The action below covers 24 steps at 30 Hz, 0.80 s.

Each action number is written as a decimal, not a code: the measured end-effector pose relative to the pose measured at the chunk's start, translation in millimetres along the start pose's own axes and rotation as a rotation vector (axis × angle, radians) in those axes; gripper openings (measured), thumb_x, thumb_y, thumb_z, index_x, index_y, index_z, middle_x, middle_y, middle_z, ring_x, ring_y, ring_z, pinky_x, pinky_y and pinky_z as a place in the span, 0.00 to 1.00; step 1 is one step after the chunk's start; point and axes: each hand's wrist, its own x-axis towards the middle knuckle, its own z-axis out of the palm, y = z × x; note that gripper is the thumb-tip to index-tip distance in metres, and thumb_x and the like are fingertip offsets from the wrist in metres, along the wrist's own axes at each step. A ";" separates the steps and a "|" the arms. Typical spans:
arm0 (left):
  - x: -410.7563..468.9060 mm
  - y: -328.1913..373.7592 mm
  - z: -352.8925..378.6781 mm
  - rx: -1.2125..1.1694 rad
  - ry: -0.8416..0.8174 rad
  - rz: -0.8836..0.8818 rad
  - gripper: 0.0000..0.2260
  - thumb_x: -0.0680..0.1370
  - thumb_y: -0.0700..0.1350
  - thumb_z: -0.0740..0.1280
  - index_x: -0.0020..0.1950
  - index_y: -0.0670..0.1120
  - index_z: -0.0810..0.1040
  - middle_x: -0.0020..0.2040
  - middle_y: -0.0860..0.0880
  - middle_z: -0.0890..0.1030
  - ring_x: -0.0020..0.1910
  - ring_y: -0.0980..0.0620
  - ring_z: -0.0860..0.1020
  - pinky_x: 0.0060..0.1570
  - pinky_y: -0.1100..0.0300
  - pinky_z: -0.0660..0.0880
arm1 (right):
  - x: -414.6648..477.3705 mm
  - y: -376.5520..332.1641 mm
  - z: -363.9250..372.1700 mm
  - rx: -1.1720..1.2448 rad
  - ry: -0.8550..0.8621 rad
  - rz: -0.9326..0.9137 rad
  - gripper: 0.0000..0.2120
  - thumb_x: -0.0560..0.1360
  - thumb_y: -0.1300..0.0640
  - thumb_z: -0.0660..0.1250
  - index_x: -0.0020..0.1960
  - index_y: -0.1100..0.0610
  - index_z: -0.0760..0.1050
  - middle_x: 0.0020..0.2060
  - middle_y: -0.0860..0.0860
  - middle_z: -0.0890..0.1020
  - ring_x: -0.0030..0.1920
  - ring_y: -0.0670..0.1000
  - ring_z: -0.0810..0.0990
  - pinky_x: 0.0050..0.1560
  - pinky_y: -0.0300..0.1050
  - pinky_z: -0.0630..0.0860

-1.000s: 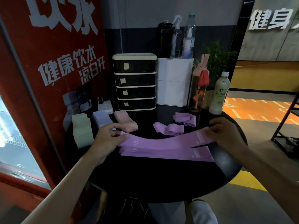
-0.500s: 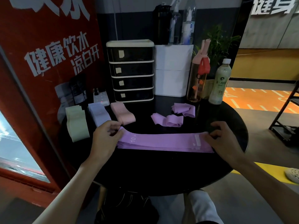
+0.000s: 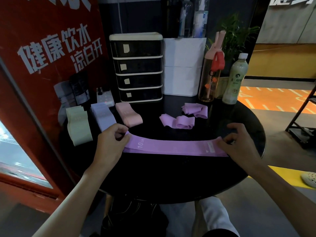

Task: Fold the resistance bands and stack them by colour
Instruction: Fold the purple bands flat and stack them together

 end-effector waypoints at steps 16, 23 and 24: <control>-6.4 1.3 0.5 0.236 -0.014 0.030 0.03 0.75 0.39 0.72 0.47 0.43 0.79 0.37 0.52 0.77 0.34 0.56 0.73 0.37 0.65 0.70 | 4.1 16.1 4.9 -0.220 0.019 -0.053 0.16 0.75 0.51 0.71 0.60 0.50 0.71 0.35 0.45 0.80 0.49 0.51 0.78 0.64 0.55 0.63; -6.5 2.6 -0.1 0.255 -0.057 0.047 0.05 0.75 0.36 0.71 0.49 0.43 0.80 0.41 0.50 0.78 0.38 0.57 0.75 0.39 0.69 0.69 | 4.2 17.5 4.2 -0.196 0.038 -0.094 0.12 0.74 0.53 0.71 0.56 0.48 0.73 0.37 0.43 0.78 0.45 0.49 0.78 0.57 0.64 0.73; -6.7 2.7 -0.1 0.259 -0.061 0.049 0.06 0.75 0.36 0.71 0.49 0.43 0.80 0.41 0.50 0.78 0.39 0.57 0.75 0.39 0.70 0.69 | 4.2 17.6 4.2 -0.213 0.040 -0.106 0.10 0.74 0.53 0.71 0.53 0.46 0.73 0.39 0.43 0.77 0.45 0.49 0.77 0.57 0.64 0.73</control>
